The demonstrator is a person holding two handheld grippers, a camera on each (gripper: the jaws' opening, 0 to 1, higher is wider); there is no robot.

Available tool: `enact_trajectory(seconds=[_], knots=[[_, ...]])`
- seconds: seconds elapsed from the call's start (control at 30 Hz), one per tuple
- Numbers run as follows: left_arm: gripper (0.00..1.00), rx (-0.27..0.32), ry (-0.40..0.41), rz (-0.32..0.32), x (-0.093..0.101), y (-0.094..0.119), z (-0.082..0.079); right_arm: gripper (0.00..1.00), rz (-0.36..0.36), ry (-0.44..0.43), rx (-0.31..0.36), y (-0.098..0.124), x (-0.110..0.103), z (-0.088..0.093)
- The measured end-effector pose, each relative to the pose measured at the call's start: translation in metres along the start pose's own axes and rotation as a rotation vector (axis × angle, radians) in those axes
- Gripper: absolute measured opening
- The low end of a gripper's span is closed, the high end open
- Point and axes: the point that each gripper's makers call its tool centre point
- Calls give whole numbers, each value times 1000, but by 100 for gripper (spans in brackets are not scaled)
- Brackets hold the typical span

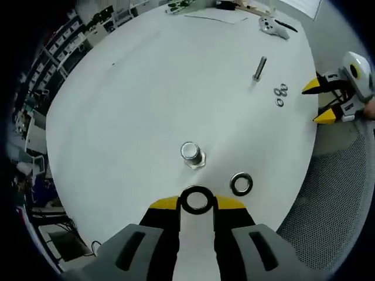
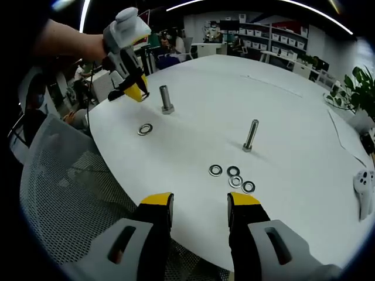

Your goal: Place the washer onto the threaded stud by aligning its center hole with the stud, sliding it down to the base, and recovering from edge contact or off-axis alignment until the washer reaches the visible bottom stop.

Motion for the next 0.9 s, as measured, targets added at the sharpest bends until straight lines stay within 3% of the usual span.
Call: enact_trajectory(seconds=[0.37, 0.9], knots=[[19, 32, -37, -13, -4, 13, -27, 39, -2, -1, 1, 0, 0, 0], [19, 10, -69, 12, -6, 5, -48, 39, 0, -1, 1, 0, 0, 0]])
Point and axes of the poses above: the point that each gripper's makers call its tool centre point, and the gripper's own axes: y roughly backward along the fingers, x roughly to its right, z roughly out of its underside, and after that the axes turned 12 degrees about z, right-handed
